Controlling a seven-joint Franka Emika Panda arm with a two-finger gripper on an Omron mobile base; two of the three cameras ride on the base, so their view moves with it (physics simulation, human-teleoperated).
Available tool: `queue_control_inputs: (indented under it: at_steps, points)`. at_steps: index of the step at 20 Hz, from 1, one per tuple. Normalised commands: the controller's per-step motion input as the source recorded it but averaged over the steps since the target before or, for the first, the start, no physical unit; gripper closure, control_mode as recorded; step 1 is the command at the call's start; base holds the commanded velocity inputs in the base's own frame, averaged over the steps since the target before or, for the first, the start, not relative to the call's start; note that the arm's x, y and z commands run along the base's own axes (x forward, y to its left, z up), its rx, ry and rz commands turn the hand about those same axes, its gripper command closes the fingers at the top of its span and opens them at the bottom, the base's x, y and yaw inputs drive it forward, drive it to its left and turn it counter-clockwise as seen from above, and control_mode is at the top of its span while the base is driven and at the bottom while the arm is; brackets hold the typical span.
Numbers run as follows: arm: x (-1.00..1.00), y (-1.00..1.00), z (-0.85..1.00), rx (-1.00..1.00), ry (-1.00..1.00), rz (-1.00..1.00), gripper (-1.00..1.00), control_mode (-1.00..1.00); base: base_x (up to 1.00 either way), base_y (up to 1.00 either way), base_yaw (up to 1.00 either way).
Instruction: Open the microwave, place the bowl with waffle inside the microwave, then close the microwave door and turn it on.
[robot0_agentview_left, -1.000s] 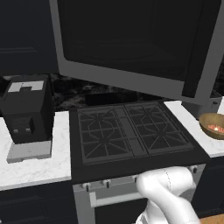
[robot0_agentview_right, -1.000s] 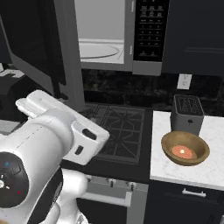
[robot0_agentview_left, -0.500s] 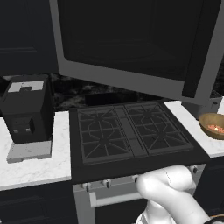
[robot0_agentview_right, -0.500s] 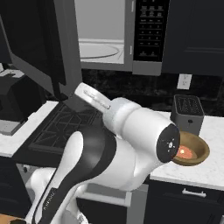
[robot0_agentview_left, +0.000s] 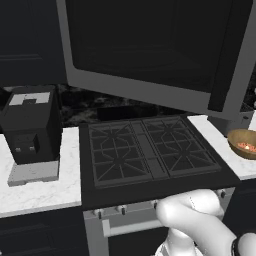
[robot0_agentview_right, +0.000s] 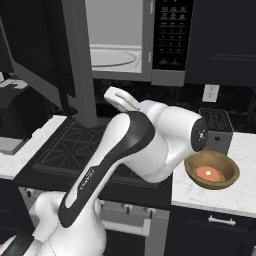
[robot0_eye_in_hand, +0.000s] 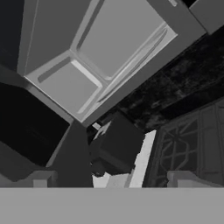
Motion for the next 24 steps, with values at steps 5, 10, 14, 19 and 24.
queue_control_inputs:
  at_steps: [5,10,14,19,24]
  points:
    - [0.75,0.23,-0.08,0.07,0.04,0.03,-1.00,-1.00,0.00,0.00,0.00]
    - [0.43,0.37,0.00,0.09,0.01,0.10,-1.00,-1.00,0.00,0.00,0.00]
    - [-0.26,0.53,0.04,0.01,-0.07,0.18,-1.00,-1.00,0.00,0.00,0.00]
    - [-0.92,0.72,0.13,0.00,-0.21,0.29,-1.00,-1.00,0.00,0.00,0.00]
    - [-1.00,0.87,0.21,-0.03,-0.33,0.29,-1.00,-1.00,0.00,0.00,0.00]
